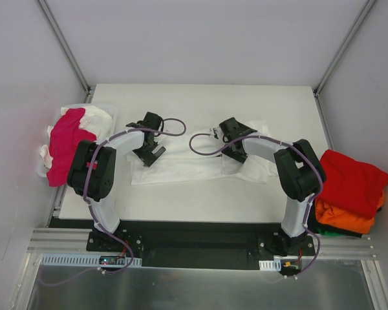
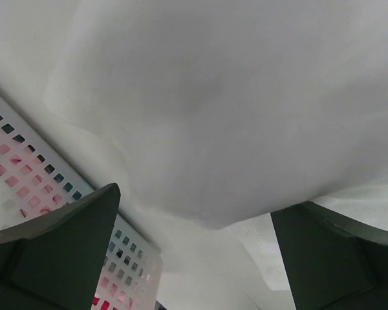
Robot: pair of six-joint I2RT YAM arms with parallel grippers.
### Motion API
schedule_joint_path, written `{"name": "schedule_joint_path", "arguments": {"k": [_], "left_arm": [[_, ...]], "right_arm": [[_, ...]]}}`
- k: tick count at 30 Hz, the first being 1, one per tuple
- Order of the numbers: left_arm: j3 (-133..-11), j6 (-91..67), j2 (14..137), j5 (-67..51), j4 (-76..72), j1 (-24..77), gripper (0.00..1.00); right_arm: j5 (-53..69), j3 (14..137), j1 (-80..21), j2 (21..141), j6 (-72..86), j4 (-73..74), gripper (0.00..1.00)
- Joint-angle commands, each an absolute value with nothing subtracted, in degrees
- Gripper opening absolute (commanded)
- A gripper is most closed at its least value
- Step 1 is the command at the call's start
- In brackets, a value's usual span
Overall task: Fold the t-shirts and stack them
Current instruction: Rotate the tshirt 90 degrees
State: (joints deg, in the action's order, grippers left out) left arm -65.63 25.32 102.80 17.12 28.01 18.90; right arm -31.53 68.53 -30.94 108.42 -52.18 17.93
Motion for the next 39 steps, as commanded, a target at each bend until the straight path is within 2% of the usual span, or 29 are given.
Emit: {"name": "schedule_joint_path", "arguments": {"k": [1, 15, 39], "left_arm": [[-62.9, 23.0, 102.7, 21.6, 27.1, 21.2, 0.99], [-53.4, 19.5, 99.0, 23.1, 25.0, 27.5, 0.99], [-42.4, 29.5, 91.6, 19.3, 25.9, 46.7, 0.99]], "right_arm": [[-32.1, 67.7, -30.5, 110.5, -52.8, 15.0, 0.97], [-32.3, 77.5, -26.4, 118.6, -57.1, 13.4, 0.96], [-31.6, 100.7, -23.0, 134.3, -61.3, 16.4, 0.96]]}}
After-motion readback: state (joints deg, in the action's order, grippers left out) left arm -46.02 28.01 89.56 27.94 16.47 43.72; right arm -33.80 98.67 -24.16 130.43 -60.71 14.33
